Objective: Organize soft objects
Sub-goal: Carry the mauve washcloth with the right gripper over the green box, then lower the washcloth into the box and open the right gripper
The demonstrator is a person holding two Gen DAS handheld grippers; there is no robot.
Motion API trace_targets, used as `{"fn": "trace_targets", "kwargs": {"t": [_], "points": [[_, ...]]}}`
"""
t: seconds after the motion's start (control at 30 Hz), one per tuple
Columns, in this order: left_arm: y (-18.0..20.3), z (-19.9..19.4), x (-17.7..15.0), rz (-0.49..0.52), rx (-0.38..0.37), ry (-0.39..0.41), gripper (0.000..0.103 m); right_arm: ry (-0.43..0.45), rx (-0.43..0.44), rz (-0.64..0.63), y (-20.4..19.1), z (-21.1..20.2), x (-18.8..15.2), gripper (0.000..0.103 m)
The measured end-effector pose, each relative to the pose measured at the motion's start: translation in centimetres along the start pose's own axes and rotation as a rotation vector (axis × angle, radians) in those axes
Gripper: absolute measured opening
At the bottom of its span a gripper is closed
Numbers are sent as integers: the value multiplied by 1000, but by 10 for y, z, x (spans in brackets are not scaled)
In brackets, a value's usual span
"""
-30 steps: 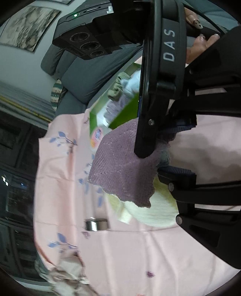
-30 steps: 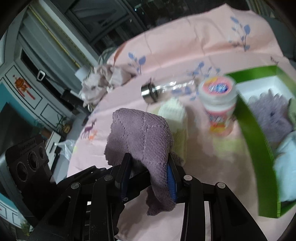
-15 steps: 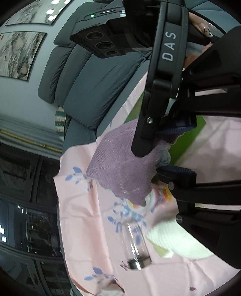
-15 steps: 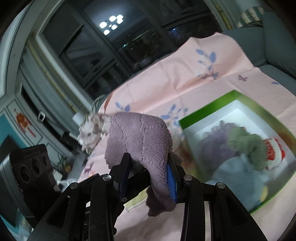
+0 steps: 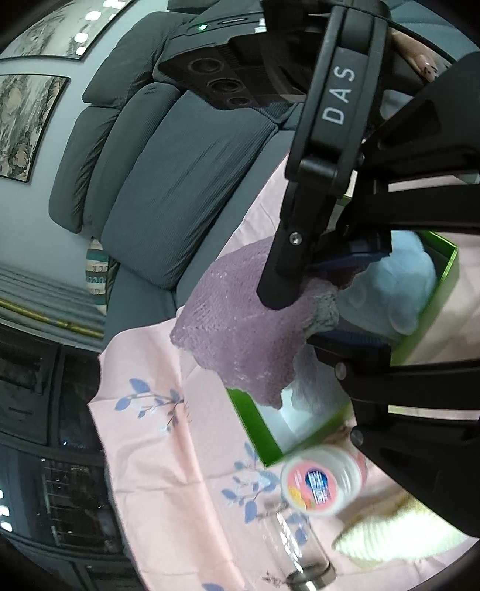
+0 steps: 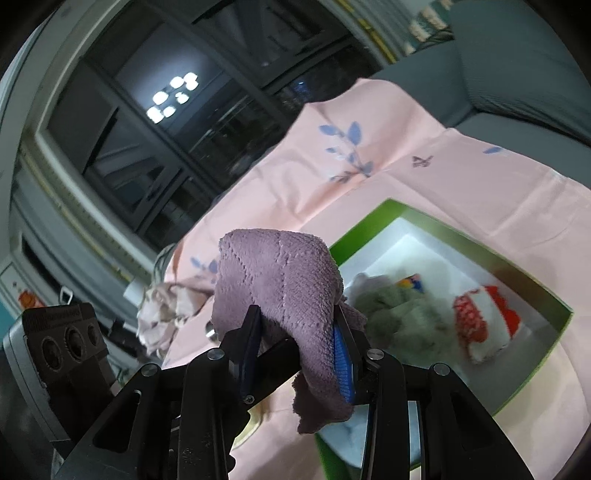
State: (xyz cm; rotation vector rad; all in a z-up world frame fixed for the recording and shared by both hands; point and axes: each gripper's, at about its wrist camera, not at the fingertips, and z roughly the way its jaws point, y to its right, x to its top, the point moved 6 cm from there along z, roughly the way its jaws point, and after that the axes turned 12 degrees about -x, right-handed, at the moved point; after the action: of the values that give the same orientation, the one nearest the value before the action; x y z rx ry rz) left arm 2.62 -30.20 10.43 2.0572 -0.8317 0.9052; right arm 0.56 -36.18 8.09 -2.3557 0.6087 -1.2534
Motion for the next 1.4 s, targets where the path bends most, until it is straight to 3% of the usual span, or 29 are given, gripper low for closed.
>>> {"fn": "trace_targets", "kwargs": {"t": [0.27, 0.67, 1.2, 1.4], "points": [[-2, 32, -5, -12, 23, -78, 27, -69, -77, 143, 32, 16, 0, 39], [-10, 68, -20, -44, 98, -207, 32, -155, -213, 211, 61, 29, -9, 39], [-14, 86, -27, -70, 127, -235, 34, -162, -307, 202, 71, 23, -11, 39], [-20, 85, -32, -112, 120, -222, 44, -161, -331, 197, 72, 22, -12, 39]]}}
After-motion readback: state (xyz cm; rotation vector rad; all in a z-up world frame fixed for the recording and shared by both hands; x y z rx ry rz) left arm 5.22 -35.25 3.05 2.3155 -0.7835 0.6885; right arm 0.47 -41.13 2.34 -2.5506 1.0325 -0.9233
